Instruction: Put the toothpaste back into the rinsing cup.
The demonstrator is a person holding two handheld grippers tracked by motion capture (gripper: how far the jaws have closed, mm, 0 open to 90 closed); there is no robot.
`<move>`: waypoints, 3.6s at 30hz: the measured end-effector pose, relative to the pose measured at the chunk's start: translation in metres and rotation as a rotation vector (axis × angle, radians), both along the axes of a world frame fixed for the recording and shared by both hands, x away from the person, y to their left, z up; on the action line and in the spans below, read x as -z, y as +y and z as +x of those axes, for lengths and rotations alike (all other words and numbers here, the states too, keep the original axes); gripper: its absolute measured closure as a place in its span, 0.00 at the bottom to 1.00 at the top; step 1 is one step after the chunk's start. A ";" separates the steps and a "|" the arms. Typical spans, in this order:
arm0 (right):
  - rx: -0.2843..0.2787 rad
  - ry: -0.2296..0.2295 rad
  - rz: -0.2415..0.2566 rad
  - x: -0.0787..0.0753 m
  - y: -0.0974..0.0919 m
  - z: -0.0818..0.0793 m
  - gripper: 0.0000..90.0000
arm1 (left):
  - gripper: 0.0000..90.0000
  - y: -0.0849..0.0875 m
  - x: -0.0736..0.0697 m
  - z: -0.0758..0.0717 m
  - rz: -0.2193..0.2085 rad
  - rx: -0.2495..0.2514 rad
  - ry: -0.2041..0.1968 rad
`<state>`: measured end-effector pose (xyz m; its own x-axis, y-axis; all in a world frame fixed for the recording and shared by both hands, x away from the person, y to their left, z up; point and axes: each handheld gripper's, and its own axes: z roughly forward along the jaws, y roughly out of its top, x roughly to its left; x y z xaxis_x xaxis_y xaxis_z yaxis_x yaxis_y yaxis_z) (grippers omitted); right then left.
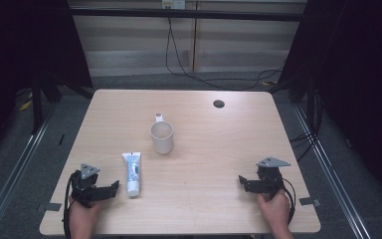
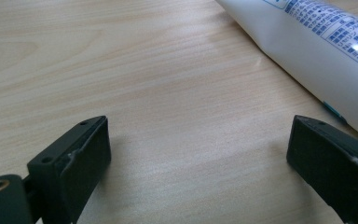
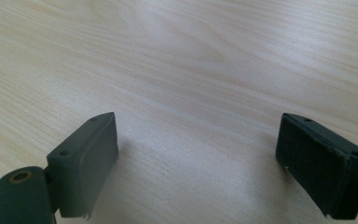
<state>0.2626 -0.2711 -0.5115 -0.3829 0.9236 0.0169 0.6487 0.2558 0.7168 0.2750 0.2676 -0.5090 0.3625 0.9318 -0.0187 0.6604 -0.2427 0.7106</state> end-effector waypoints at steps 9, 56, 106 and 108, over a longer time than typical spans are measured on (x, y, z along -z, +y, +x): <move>0.000 0.001 0.001 0.000 0.000 0.000 0.14 | 0.07 0.003 -0.001 0.000 0.002 0.022 0.005; 0.000 0.001 0.000 0.000 0.000 0.000 0.14 | 0.23 -0.035 -0.068 0.063 -0.142 -0.052 0.377; 0.003 -0.001 0.000 0.000 0.000 0.000 0.14 | 0.36 -0.085 -0.036 0.096 -0.036 -0.119 0.469; 0.003 0.000 0.000 0.000 0.000 0.000 0.14 | 0.39 -0.087 -0.036 0.097 -0.012 -0.115 0.464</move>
